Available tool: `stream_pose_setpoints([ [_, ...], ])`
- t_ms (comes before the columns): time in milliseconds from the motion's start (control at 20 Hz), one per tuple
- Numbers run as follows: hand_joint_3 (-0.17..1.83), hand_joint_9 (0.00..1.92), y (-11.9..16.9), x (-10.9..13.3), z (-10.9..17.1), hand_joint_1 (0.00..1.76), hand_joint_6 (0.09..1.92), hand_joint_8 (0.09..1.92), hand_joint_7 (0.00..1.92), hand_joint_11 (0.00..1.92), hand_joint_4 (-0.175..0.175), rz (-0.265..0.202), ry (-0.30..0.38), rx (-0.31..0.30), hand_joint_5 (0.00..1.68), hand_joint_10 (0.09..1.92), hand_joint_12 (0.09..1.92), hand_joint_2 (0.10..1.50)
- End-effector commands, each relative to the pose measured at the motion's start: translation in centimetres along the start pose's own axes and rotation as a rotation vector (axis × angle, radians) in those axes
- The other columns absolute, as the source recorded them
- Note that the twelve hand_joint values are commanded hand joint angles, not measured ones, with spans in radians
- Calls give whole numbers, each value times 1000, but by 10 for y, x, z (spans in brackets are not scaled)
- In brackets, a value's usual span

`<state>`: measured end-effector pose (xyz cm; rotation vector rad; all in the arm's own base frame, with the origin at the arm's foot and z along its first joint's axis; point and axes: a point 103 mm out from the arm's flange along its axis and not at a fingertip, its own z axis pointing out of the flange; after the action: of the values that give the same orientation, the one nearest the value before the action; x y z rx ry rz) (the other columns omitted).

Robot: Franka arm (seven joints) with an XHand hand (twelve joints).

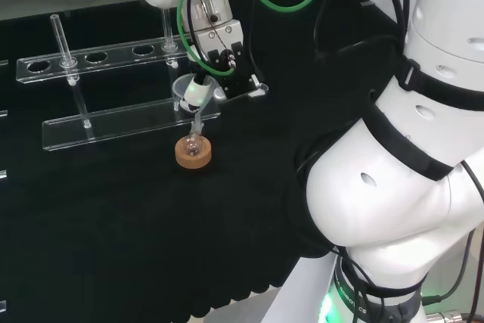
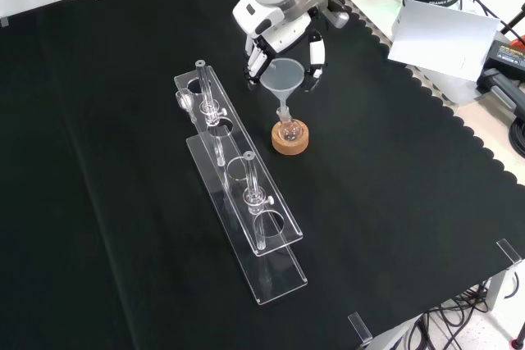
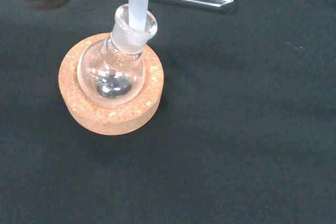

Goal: Place the funnel on the round-bottom flask.

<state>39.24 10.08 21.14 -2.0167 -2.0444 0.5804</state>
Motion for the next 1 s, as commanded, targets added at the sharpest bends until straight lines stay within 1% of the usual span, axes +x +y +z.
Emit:
stream_pose_setpoints([
  [50,623,1328,1,12,9,786,816,696,1008,908,-80,-35,-11,12,853,247,1094,811],
  [250,622,1326,3,18,12,786,817,701,1004,906,-81,-41,-15,18,849,248,1098,811],
  [550,621,1318,2,18,12,785,819,706,996,901,-82,-40,-18,19,843,248,1100,808],
  [650,621,1296,2,19,13,783,832,727,965,888,-84,-40,-19,17,816,254,1110,806],
  [800,622,1226,3,20,14,779,846,766,893,840,-87,-34,-25,22,752,279,1137,800],
  [1000,630,1058,4,22,15,768,845,812,753,718,-81,-28,-33,36,648,421,1217,781],
])
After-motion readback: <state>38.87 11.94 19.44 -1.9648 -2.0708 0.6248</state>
